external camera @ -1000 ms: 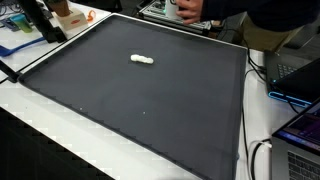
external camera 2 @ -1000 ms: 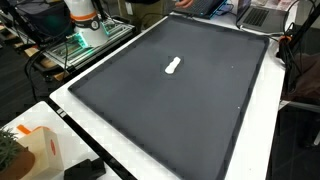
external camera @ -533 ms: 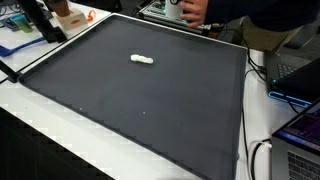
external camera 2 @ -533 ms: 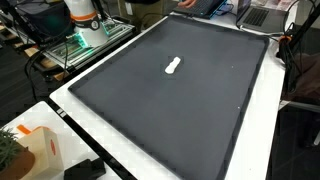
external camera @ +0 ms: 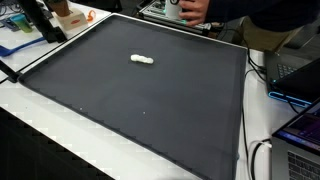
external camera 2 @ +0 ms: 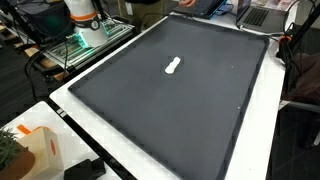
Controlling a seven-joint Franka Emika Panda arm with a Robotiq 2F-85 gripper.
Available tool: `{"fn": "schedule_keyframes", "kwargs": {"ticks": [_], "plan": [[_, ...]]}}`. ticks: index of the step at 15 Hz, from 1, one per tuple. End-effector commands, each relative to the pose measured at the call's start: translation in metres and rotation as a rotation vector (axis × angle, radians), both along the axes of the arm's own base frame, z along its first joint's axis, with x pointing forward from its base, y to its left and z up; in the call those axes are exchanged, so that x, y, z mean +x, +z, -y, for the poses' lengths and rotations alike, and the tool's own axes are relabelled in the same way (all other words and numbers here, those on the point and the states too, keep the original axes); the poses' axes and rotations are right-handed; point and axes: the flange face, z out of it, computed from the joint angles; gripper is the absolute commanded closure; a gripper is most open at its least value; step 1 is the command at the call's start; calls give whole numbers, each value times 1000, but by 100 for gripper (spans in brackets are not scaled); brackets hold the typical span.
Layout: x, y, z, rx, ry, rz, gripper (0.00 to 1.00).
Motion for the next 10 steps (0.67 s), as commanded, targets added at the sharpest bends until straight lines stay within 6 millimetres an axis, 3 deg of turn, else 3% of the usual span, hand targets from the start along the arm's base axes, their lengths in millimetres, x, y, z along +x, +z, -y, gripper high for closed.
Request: {"fn": "schedule_keyframes", "kwargs": {"ticks": [1, 3, 10], "plan": [[0, -1, 1, -12, -19, -3, 67], [0, -1, 2, -20, -23, -1, 73], [1, 1, 4, -12, -34, 10, 73]]}}
